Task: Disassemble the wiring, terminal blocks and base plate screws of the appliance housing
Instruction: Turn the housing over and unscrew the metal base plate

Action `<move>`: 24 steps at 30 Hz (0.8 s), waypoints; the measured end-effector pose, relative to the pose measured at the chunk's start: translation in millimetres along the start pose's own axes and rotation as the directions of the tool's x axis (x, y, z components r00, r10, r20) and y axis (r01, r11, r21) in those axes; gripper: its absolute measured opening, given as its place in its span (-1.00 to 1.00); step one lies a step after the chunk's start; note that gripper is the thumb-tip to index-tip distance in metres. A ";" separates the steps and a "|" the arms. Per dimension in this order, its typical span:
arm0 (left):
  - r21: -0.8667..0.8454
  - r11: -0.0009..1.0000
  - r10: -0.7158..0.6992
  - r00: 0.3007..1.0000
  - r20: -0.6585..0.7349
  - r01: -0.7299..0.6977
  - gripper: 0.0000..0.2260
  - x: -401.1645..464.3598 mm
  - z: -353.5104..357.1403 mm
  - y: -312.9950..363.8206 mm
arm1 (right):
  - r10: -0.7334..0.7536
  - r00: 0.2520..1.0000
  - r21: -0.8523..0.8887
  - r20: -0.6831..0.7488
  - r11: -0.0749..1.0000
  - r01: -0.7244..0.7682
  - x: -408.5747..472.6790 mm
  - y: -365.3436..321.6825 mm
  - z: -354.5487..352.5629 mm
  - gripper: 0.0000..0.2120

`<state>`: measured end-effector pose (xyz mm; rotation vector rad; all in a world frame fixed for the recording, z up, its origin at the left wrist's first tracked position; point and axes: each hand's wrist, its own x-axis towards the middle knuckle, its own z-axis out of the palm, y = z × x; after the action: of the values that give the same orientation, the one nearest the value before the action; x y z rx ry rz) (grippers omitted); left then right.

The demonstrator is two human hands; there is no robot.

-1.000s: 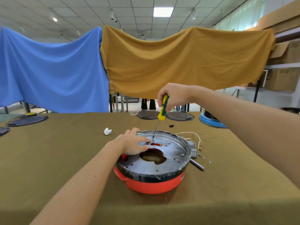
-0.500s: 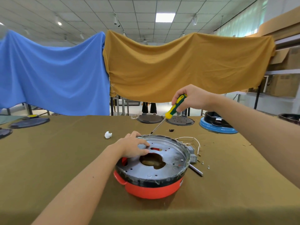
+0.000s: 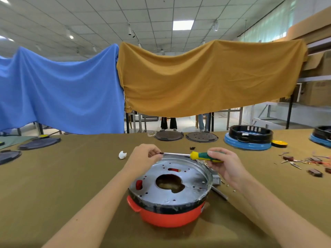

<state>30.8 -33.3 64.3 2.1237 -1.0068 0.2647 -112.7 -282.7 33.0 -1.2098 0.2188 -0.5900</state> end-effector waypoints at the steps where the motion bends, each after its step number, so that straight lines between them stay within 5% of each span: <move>1: -0.041 0.999 0.001 1.000 0.002 -0.001 -0.96 -1.2 1.5 0.2 | -0.005 1.000 0.042 -0.023 0.999 0.006 -1.1 7.4 -1.4 -0.80; 9: -0.255 0.966 0.042 0.999 -0.008 -0.043 -0.89 -10.9 1.7 3.4 | -0.027 0.997 0.196 -0.070 0.980 0.040 -3.4 23.9 -2.1 -0.79; 17: -0.353 0.934 0.034 0.968 0.247 0.057 -0.74 -16.7 -0.7 14.6 | -0.031 0.999 0.219 -0.041 0.975 0.039 -8.6 22.8 -5.5 -0.77; 24: -0.464 0.885 0.010 0.996 0.090 0.033 -0.71 -13.6 -5.7 7.7 | -0.046 0.988 0.120 -0.150 0.991 0.065 -6.8 25.0 -9.7 -0.79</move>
<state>16.7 -24.5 66.0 1.7106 -0.9924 -0.0795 -115.1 -281.3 5.6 -1.0551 0.2690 -0.7322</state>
